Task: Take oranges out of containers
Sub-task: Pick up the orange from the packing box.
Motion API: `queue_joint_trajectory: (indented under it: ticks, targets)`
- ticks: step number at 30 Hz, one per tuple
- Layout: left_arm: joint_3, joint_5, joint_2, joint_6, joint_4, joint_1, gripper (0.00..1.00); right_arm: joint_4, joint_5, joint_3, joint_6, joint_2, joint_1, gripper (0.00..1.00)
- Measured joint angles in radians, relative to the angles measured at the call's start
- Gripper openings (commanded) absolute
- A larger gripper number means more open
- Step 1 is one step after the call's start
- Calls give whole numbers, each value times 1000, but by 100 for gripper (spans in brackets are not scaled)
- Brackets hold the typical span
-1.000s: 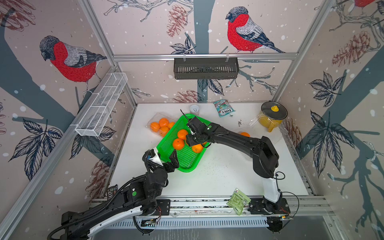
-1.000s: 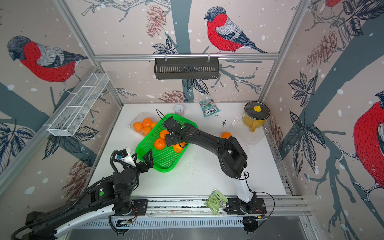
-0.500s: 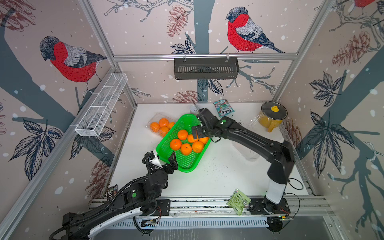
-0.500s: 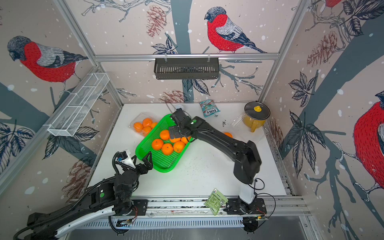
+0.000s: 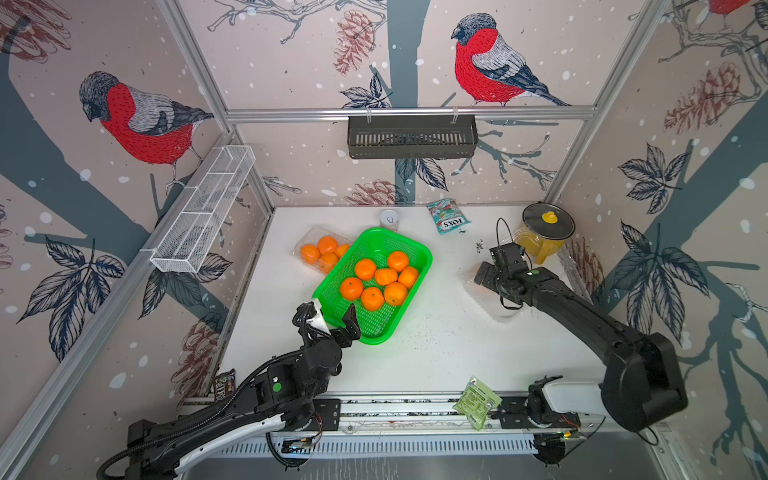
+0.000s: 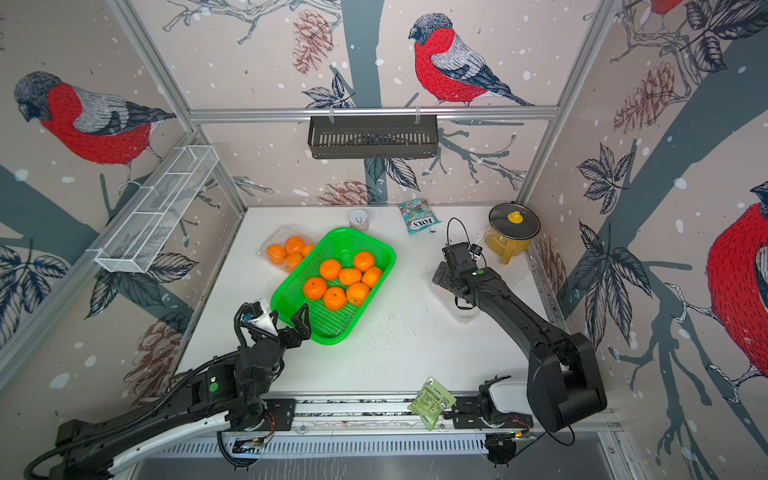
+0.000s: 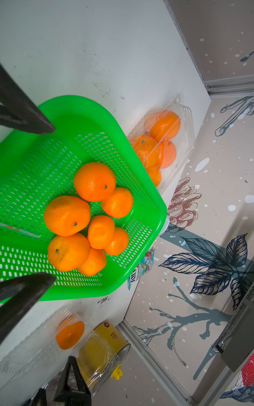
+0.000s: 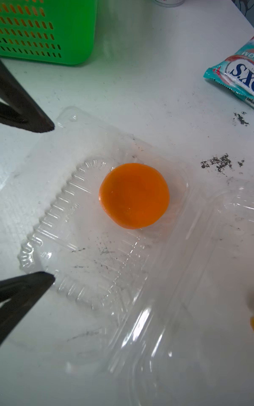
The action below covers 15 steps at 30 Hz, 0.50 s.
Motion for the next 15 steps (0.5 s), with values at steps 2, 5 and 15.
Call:
queue_joint_trajectory:
  ticks: [2, 5, 15]
  targets:
    - [0, 0, -4, 0, -1, 0, 96, 26, -13, 1, 0, 46, -18, 98]
    - [0, 1, -14, 0, -5, 0, 97, 60, -25, 1, -5, 102, -31, 97]
    - [0, 7, -10, -2, -10, 0, 97, 135, -56, 64, -104, 246, -58, 88]
